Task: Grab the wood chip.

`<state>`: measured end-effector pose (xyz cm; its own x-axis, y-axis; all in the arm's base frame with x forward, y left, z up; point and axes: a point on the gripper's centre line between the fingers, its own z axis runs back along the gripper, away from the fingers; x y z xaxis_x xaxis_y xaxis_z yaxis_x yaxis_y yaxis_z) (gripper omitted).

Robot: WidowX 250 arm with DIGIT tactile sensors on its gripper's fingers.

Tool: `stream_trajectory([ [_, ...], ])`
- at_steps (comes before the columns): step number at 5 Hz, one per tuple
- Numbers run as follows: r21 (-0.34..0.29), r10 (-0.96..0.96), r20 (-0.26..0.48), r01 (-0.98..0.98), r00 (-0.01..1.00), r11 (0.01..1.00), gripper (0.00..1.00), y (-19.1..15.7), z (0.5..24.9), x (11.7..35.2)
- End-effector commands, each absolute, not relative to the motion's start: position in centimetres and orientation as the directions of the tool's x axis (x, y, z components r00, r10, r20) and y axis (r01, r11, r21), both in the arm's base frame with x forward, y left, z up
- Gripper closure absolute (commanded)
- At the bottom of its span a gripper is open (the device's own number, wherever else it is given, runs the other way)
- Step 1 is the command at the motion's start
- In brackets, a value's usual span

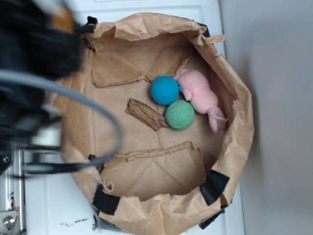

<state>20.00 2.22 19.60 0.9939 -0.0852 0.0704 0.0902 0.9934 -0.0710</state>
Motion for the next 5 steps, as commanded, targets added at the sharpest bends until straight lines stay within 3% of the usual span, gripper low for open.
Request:
stream_trajectory([
  [1, -0.011, -0.116, 0.077, 0.118, 0.99, 0.993, 0.0, 6.2, 13.8, 28.6],
  [4, -0.028, -0.132, 0.105, 0.136, 0.986, 0.99, 0.0, 9.9, 11.5, 32.4],
  [5, -0.008, -0.118, 0.105, 0.12, 0.987, 0.993, 0.0, 8.8, 11.7, 30.5],
])
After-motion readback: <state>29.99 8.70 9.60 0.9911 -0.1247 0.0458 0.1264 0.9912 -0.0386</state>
